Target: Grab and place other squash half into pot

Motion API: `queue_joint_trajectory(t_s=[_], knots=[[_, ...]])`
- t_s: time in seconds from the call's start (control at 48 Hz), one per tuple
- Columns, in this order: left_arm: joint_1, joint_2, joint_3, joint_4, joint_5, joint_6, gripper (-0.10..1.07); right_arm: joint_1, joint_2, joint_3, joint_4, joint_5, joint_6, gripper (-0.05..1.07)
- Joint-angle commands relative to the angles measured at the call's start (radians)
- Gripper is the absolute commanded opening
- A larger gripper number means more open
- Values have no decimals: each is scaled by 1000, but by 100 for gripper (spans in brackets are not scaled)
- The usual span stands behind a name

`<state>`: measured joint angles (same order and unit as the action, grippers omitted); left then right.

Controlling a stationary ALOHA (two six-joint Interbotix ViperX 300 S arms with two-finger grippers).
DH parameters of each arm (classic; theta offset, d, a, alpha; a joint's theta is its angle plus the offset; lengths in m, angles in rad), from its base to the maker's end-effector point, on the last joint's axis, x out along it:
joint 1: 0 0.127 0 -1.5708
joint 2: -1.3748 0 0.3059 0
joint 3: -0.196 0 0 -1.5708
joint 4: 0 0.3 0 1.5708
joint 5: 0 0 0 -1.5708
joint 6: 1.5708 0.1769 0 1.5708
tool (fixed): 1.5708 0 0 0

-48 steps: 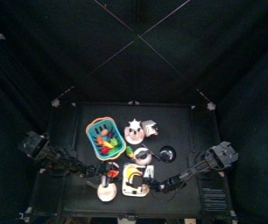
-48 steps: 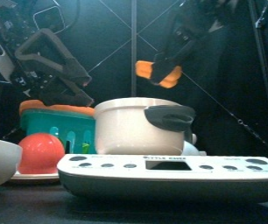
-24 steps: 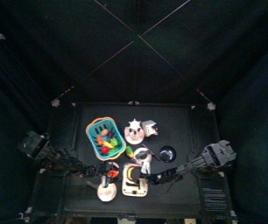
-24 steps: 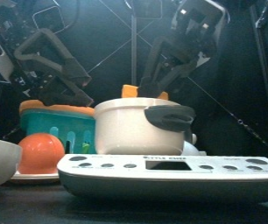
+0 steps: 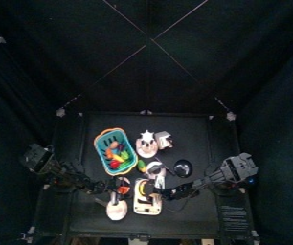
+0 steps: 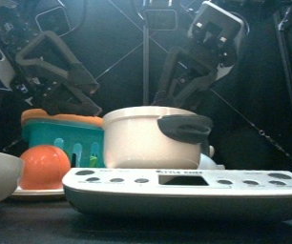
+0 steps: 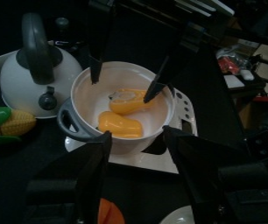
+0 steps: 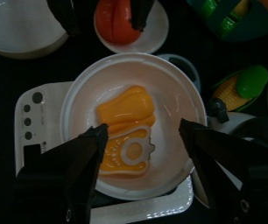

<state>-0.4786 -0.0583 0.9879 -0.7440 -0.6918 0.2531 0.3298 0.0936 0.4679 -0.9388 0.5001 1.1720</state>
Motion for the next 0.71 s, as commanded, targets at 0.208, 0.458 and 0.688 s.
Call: queue_joint_trajectory(t_s=[0.208, 0.458, 0.688], knots=[[0, -14, -11, 2, -8, 0, 87, -6, -46, -17, -31, -2, 3, 96], [-12, -14, -11, -2, -8, 2, 87, -15, -49, -20, -37, -2, 5, 96], [-14, -41, -17, -2, -28, 2, 87, -63, -75, -11, -3, 8, 5, 96]])
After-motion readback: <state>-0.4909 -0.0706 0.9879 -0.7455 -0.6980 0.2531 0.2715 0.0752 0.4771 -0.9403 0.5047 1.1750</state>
